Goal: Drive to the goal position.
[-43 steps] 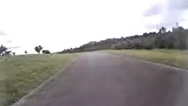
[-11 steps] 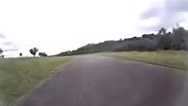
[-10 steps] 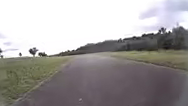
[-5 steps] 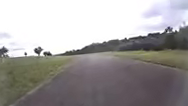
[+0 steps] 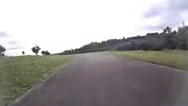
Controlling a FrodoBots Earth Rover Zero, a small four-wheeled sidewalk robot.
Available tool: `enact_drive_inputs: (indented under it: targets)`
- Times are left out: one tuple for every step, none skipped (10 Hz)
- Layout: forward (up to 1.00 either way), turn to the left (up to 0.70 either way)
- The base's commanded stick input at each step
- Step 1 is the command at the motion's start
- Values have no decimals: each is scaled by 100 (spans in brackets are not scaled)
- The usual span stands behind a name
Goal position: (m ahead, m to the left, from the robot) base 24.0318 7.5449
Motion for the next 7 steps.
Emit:
enact_drive_inputs:
  targets:
    - [70,0]
    - [70,0]
    - [70,0]
    - [70,0]
    - [70,0]
    - [70,0]
    - [70,0]
